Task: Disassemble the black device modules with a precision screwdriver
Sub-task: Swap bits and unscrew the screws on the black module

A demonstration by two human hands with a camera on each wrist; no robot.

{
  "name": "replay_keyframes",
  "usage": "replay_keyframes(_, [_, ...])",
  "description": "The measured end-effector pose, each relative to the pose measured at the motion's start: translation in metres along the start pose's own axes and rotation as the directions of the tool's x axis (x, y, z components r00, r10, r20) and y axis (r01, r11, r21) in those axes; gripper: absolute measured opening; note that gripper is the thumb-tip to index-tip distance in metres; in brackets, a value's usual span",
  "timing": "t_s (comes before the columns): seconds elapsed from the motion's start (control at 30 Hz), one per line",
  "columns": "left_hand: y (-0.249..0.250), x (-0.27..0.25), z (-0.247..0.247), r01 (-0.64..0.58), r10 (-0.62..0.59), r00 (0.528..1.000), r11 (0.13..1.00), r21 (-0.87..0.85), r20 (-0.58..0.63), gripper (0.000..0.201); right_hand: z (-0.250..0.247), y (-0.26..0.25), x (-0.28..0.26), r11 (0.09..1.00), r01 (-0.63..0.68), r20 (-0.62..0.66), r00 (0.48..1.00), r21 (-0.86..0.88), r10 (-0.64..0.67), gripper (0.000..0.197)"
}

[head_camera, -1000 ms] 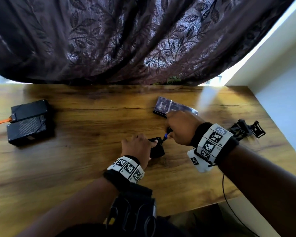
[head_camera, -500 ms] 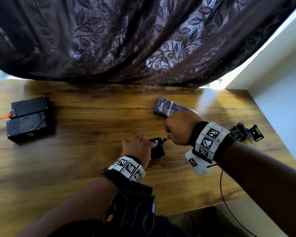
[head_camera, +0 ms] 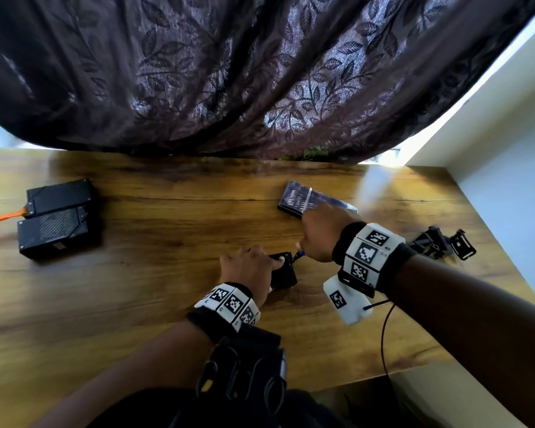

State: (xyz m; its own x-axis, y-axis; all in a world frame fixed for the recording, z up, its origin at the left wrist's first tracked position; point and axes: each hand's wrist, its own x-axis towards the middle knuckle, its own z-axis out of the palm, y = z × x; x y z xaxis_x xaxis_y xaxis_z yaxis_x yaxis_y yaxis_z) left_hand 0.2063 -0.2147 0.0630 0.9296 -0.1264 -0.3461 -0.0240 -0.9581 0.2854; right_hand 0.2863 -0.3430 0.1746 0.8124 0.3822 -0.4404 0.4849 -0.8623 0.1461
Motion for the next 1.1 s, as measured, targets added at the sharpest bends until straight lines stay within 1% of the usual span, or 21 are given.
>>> replay_keyframes(0.07, [-0.001,0.000,0.000,0.004,-0.004,1.000,1.000,-0.008,0.007,0.067,-0.001,0.000,0.003,1.000,0.000,0.003,1.000,-0.014,0.000,0.035])
replay_keyframes(0.2, [0.000,0.000,0.000,0.017,-0.016,1.000,1.000,-0.014,0.010,0.067,-0.001,0.003,0.007,0.999,-0.026,0.012,1.000,0.039,0.025,0.029])
replay_keyframes(0.3, [-0.001,0.000,0.001,0.019,-0.019,1.000,0.999,-0.030,0.014,0.066,0.000,0.006,0.009,0.998,0.061,-0.014,0.998,-0.010,-0.061,0.035])
replay_keyframes(0.37, [-0.002,0.001,0.000,0.024,-0.022,0.999,0.999,-0.037,0.028,0.067,0.000,0.009,0.008,0.988,0.142,-0.052,0.988,-0.053,-0.145,0.040])
replay_keyframes(0.43, [-0.001,0.002,0.000,0.030,-0.029,0.999,0.999,-0.041,0.039,0.068,-0.002,0.013,0.007,0.972,0.211,-0.056,0.974,-0.106,-0.218,0.042])
replay_keyframes(0.5, [-0.001,0.002,0.000,0.031,-0.030,0.999,0.999,-0.036,0.040,0.068,-0.002,0.014,0.005,0.955,0.257,-0.031,0.964,-0.150,-0.264,0.036])
replay_keyframes(0.57, [0.001,0.003,-0.001,0.034,-0.033,0.998,0.999,-0.035,0.044,0.068,-0.001,0.017,0.004,0.945,0.295,-0.034,0.953,-0.139,-0.302,0.017])
replay_keyframes(0.6, [0.002,0.003,-0.001,0.038,-0.037,0.998,0.999,-0.038,0.049,0.068,-0.001,0.020,0.005,0.939,0.329,-0.049,0.941,-0.101,-0.335,0.014])
replay_keyframes(0.63, [0.001,0.004,-0.002,0.042,-0.040,0.998,0.998,-0.040,0.052,0.067,0.000,0.024,0.007,0.931,0.363,-0.063,0.929,-0.044,-0.365,0.019])
replay_keyframes(0.7, [0.001,0.004,-0.003,0.058,-0.056,0.996,0.997,-0.044,0.066,0.064,0.003,0.032,0.010,0.894,0.427,-0.119,0.903,0.137,-0.413,0.022])
replay_keyframes(0.73, [0.002,0.005,-0.004,0.064,-0.061,0.995,0.997,-0.045,0.073,0.062,0.005,0.035,0.012,0.861,0.453,-0.161,0.890,0.229,-0.426,0.021])
replay_keyframes(0.8, [0.002,0.005,-0.005,0.075,-0.072,0.994,0.996,-0.043,0.079,0.062,0.019,0.040,0.015,0.789,0.470,-0.229,0.882,0.395,-0.411,0.016])
replay_keyframes(0.9, [0.004,0.005,-0.005,0.094,-0.091,0.993,0.995,-0.036,0.068,0.063,0.046,0.045,0.019,0.681,0.453,-0.316,0.891,0.575,-0.326,0.011])
replay_keyframes(1.0, [0.001,0.006,-0.004,0.093,-0.088,0.992,0.994,-0.053,0.087,0.069,0.063,0.060,0.020,0.607,0.409,-0.375,0.907,0.681,-0.190,0.009])
replay_keyframes(1.03, [-0.002,0.006,-0.005,0.091,-0.085,0.991,0.994,-0.060,0.102,0.070,0.067,0.067,0.019,0.561,0.404,-0.400,0.906,0.723,-0.137,0.008])
replay_keyframes(1.1, [-0.005,0.006,-0.005,0.058,-0.055,0.991,0.998,-0.024,0.121,0.071,0.075,0.084,0.014,0.418,0.390,-0.422,0.906,0.821,-0.017,0.005])
